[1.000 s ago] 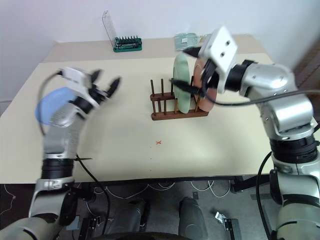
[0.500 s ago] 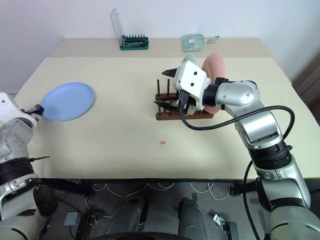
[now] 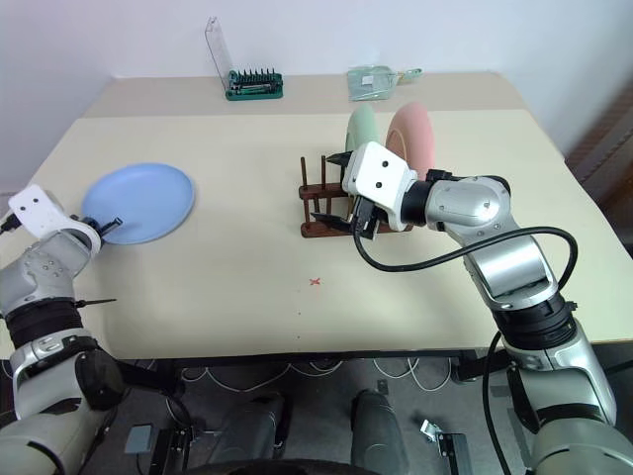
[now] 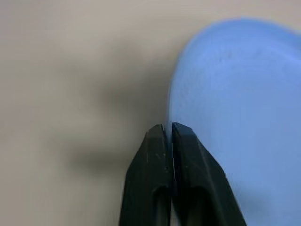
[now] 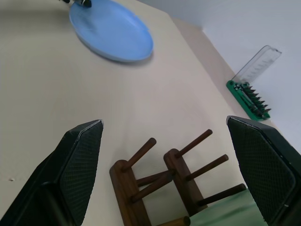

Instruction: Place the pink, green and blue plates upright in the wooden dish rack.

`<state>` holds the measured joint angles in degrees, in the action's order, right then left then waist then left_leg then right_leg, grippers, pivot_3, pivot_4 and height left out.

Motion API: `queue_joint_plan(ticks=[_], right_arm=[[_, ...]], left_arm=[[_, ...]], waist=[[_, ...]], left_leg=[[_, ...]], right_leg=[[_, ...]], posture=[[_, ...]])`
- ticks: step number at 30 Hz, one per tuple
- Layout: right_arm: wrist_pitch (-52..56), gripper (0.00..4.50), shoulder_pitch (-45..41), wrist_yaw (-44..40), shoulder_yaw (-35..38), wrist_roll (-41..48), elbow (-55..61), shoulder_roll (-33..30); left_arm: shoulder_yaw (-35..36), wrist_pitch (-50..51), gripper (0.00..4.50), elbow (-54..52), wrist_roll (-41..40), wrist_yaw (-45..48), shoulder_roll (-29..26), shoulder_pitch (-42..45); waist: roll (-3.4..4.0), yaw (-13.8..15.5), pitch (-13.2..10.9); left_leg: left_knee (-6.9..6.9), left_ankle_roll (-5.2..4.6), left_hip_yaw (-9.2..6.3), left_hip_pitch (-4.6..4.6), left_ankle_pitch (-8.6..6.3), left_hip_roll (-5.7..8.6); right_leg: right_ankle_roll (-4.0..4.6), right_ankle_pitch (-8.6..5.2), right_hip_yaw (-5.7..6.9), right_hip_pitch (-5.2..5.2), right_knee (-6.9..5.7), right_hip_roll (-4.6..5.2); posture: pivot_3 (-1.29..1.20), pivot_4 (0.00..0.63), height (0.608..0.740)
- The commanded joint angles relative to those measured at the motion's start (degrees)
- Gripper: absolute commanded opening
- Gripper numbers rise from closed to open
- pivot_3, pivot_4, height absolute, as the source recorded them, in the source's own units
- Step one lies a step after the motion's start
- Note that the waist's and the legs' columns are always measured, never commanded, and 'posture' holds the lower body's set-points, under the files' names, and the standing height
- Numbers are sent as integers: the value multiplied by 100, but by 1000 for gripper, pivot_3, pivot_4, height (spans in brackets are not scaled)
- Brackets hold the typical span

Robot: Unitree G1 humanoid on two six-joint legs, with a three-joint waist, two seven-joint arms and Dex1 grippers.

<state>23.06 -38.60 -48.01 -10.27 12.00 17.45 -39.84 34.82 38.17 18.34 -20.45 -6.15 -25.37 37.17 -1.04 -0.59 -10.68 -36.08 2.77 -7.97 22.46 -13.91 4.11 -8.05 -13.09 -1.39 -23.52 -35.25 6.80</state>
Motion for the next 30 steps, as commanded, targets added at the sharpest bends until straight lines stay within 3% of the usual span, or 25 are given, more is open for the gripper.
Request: queue_joint_plan(ticks=[1,6,13,26,30], right_arm=[[-328,4312,-247,95,-46,-304,76,118],[-1304,4312,-723,236,-783,-1310,-489,541],[-1956,4406,-1359,849,-1231,-2373,-1293,1285],[-3070,4406,-1764,1577,-1454,-3670,-2920,1596],[-3236,3174,-1836,1665,-1427,-3821,-3196,1663]], left_arm=[[-596,-880,57,-993,155,220,137,366],[-1590,-924,57,-1987,405,199,593,694],[-2174,52,8,-2787,363,-112,1093,1256],[-2428,957,8,-3352,219,109,1329,1489],[-2397,1020,0,-3366,230,107,1324,1519]], waist=[[-11,30,-6],[-16,-19,-6],[-14,-72,-7],[-15,-60,-8],[-14,-64,-8]], left_leg=[[-2,2,0,4,1,1],[-1,7,4,4,4,1],[5,28,5,3,17,-2],[5,32,5,3,19,0],[9,34,5,2,20,-1]], right_leg=[[0,0,1,0,2,0],[-1,2,-1,-1,7,2],[-1,3,-3,-12,-3,-2],[0,3,-3,-11,-2,-3],[0,3,-4,-11,-2,-4]], posture=[[0,150,740],[0,150,740],[0,150,740],[0,150,740],[0,150,740]])
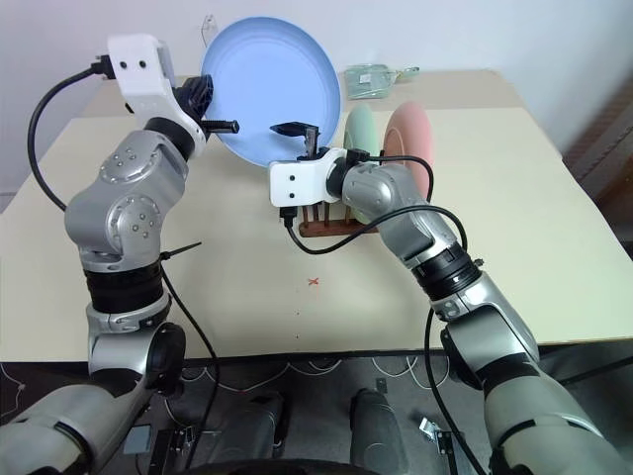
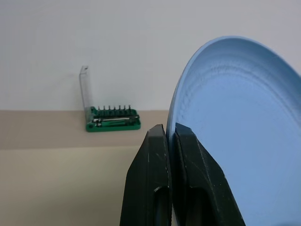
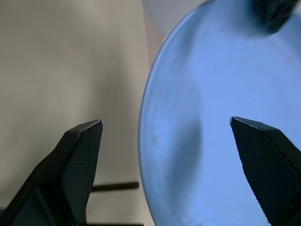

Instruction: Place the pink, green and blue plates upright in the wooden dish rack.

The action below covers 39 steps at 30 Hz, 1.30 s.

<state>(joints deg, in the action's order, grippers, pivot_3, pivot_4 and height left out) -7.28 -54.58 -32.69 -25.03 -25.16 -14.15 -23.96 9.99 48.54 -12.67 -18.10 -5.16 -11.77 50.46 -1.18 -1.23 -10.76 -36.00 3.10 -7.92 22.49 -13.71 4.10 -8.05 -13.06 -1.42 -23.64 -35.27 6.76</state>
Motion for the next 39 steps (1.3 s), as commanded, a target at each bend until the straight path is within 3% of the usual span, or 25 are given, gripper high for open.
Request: queue_joint_plan(ticks=[1,6,10,14,17,20,25,28,31,33,35,39], right_arm=[[-236,2544,-248,145,65,-123,-79,95],[-409,66,-270,272,82,-288,-166,112],[-516,0,-247,318,92,-335,-172,110],[-604,0,-205,313,168,-240,-79,146],[-586,0,-187,237,409,207,109,288],[-292,0,-124,-21,842,1168,470,614],[2059,0,119,-855,1912,4242,2066,1125],[3590,0,279,-633,2431,5626,2791,1142],[4379,0,404,-426,2704,6347,3184,1087],[5025,0,579,241,3075,6959,3270,1268],[5460,0,849,673,3263,7300,3378,1313],[5761,0,1045,1006,3342,7544,3453,1275]], left_arm=[[95,-22,0,-252,8,4,-41,190],[330,-190,0,-294,-186,15,103,199],[818,-575,1338,-358,-597,6,402,279],[1793,-1088,3345,10,-930,-587,417,614],[2430,-1685,3345,471,-998,-739,16,774],[2307,-1960,3345,949,-601,-297,-808,467],[1419,-2490,3345,1477,-173,1642,-1937,-1139],[649,-2518,3345,995,-397,3009,-2173,-2188],[223,-2731,3345,622,-404,3791,-2301,-2811],[-113,-2687,3345,181,-527,4259,-2316,-3291],[-472,-2750,3345,-232,-548,4672,-2336,-3647],[-518,-2489,3345,-411,-851,4834,-2232,-3702]], waist=[[0,3,0],[1,3,0],[-2,14,-2],[-2,-3,-2],[-2,-55,-2],[-1,-134,-2],[7,-125,-1],[5,-44,0],[6,-1,-1],[8,7,-2],[14,8,3],[30,8,-6]], left_leg=[[0,0,0,0,0,0],[-1,1,0,0,0,1],[-1,2,-1,1,1,0],[-1,3,0,1,2,1],[5,5,1,-3,3,-4],[8,10,-1,-3,5,-4],[10,7,-6,-4,5,-3],[5,-15,-16,-2,-8,0],[8,-20,-15,0,-11,-2],[15,-20,-13,0,-12,-6],[31,-17,-9,-2,-10,-10],[40,-14,-2,3,-7,-10]], right_leg=[[0,0,0,0,0,0],[0,0,0,0,1,0],[0,0,-1,1,2,0],[0,0,-1,0,2,0],[2,1,-1,-2,2,-4],[2,1,-1,-2,0,-5],[3,2,-1,0,2,-5],[5,2,1,8,2,-2],[15,8,1,2,3,-1],[19,9,0,-8,-1,-3],[24,12,-3,-15,-1,-3],[27,13,-6,-33,-6,-3]], posture=[[0,150,740],[0,150,740],[0,150,740],[0,150,740],[0,150,740],[0,150,740],[0,150,740],[0,150,740],[0,150,740],[0,150,740],[0,150,740],[0,150,740]])
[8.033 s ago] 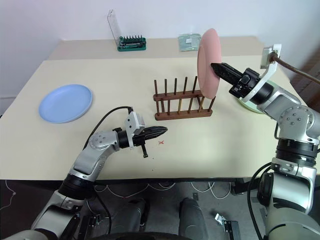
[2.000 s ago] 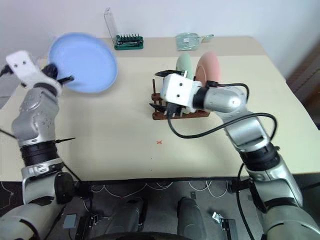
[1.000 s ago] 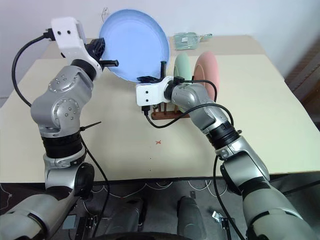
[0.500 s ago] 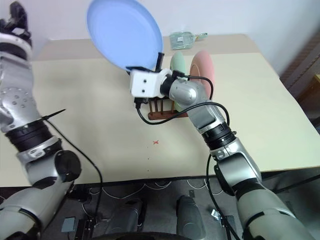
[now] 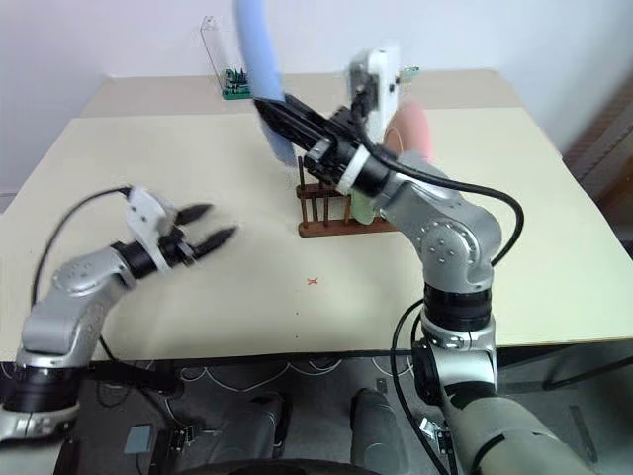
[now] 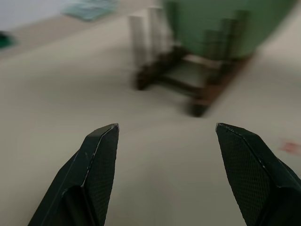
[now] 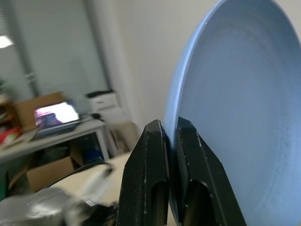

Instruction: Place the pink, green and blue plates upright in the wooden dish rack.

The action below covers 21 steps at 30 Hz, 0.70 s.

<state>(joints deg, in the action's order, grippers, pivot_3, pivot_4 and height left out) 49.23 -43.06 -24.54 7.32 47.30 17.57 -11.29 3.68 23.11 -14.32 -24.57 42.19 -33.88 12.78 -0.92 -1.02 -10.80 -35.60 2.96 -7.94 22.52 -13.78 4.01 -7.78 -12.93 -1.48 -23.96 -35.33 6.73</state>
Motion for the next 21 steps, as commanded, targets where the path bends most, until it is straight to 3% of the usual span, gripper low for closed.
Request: queue_joint_plan(ticks=[1,15,18,21], right_arm=[[153,0,-117,302,147,312,197,21],[576,0,-293,1163,472,644,-790,74],[621,1012,-282,1214,468,720,-791,71],[626,2482,-284,1241,433,712,-775,54]], left_arm=[[66,54,3345,-266,-222,176,-24,66],[-17,64,3345,-414,-164,166,82,96],[-31,55,3402,-415,-154,149,104,96],[-41,43,3402,-406,-150,138,128,98]], waist=[[5,-28,-2],[5,-17,-1],[5,-18,-1],[5,-18,-1]], left_leg=[[0,0,4,1,1,0],[-1,-1,11,0,1,-3],[0,-1,11,0,1,-3],[0,-1,11,0,1,-3]], right_leg=[[0,0,-1,-5,-4,0],[-1,1,-2,-6,-9,-2],[-1,1,-2,-6,-9,-2],[-1,1,-2,-6,-9,-3]], posture=[[0,150,740],[0,150,740],[0,150,740],[0,150,740]])
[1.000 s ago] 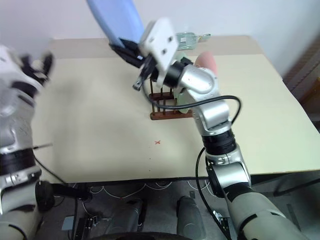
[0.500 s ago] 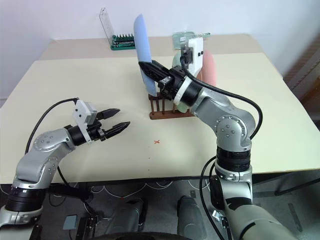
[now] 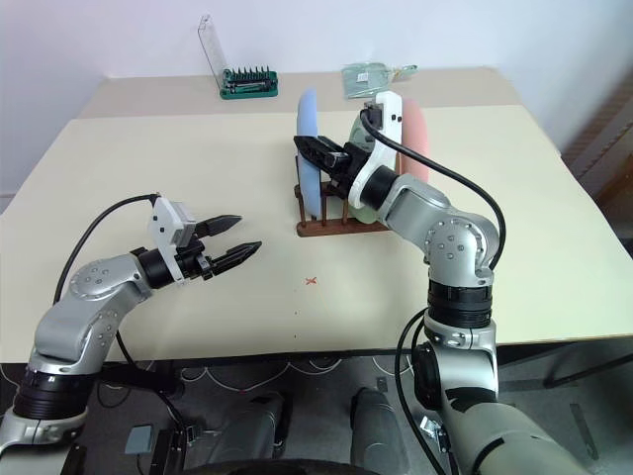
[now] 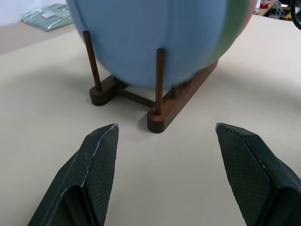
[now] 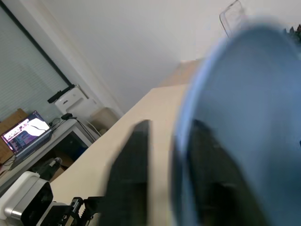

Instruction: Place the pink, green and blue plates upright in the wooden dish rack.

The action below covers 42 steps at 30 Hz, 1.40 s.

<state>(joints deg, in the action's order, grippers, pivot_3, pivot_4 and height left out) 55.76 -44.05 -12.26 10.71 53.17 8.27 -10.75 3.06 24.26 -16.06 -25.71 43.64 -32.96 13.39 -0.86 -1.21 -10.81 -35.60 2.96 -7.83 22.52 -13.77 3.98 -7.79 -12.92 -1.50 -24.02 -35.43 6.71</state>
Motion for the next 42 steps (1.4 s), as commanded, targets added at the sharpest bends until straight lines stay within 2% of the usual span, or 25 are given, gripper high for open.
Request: queue_joint_plan(ticks=[1,3,4,8,14,15,17,19,22,24,29,37,42], right_arm=[[-26,3067,-186,21,87,121,158,-4],[-51,4077,-201,22,49,77,204,-24],[-58,4438,-205,22,39,66,215,-30],[-112,4438,-307,-39,-106,-112,382,-188],[-648,4438,-582,-761,-495,-1004,959,-1392],[-697,4204,-408,-1074,-452,-1121,1146,-1864],[-763,3633,-181,-1456,-414,-1212,1346,-2391],[-912,2631,0,-1709,-446,-1297,1474,-2691],[-1085,1013,1176,-2662,-56,-1523,1989,-3940],[-1175,21,1493,-2801,38,-1568,2047,-4214],[-1631,21,2254,-2654,-502,-2680,2113,-4638],[-1957,21,2134,-2453,-1061,-3634,1456,-4404],[-2176,21,1833,-2516,-1214,-3809,1182,-4094]], left_arm=[[20,-73,3402,-234,-38,-9,40,37],[10,-77,3402,-232,-33,-7,60,36],[8,-78,3402,-231,-29,-5,67,36],[-15,-105,3402,-186,17,-16,101,63],[-13,-122,3402,-218,34,-12,125,24],[-44,-124,3402,-248,32,18,121,17],[-82,-128,3402,-278,34,53,117,13],[-107,-123,3402,-292,18,76,128,18],[-548,-76,3402,-423,-6,201,317,129],[-651,-62,3402,-436,-2,220,383,164],[-960,-120,3402,-264,73,342,581,370],[-906,-206,3402,-186,175,383,559,397],[-884,-202,3402,-265,162,313,575,282]], waist=[[0,2,0],[0,1,0],[0,0,0],[0,-1,0],[0,12,0],[-1,22,0],[-2,66,-1],[-2,42,-1],[-1,80,-1],[-1,69,-3],[4,21,-4],[4,69,-5],[4,48,-6]], left_leg=[[0,0,0,0,0,0],[0,0,0,0,0,0],[0,0,0,0,0,0],[0,0,0,0,0,0],[-1,0,1,2,0,1],[-1,0,1,2,0,0],[-3,-2,-1,5,-1,2],[-9,-9,0,4,-5,2],[-9,-14,0,2,-9,0],[-18,-26,0,1,-15,6],[-40,-34,20,-8,-21,-2],[-46,-34,18,-1,-21,3],[-44,-34,16,-2,-21,3]], right_leg=[[0,0,0,0,0,0],[0,0,0,0,0,0],[0,0,0,0,0,0],[0,0,0,0,0,0],[-1,-1,1,2,6,0],[-1,-1,1,3,8,0],[-2,-1,4,11,18,0],[-4,-3,6,24,28,1],[-10,-7,8,30,31,2],[-19,-13,9,41,35,9],[-20,-15,1,48,33,7],[-19,-14,0,48,37,12],[-20,-14,0,47,36,11]], posture=[[0,150,740],[0,150,740],[0,150,740],[0,150,740],[0,150,740],[0,150,740],[0,150,740],[0,150,740],[0,150,740],[0,150,740],[0,150,740],[0,150,740],[0,150,740]])
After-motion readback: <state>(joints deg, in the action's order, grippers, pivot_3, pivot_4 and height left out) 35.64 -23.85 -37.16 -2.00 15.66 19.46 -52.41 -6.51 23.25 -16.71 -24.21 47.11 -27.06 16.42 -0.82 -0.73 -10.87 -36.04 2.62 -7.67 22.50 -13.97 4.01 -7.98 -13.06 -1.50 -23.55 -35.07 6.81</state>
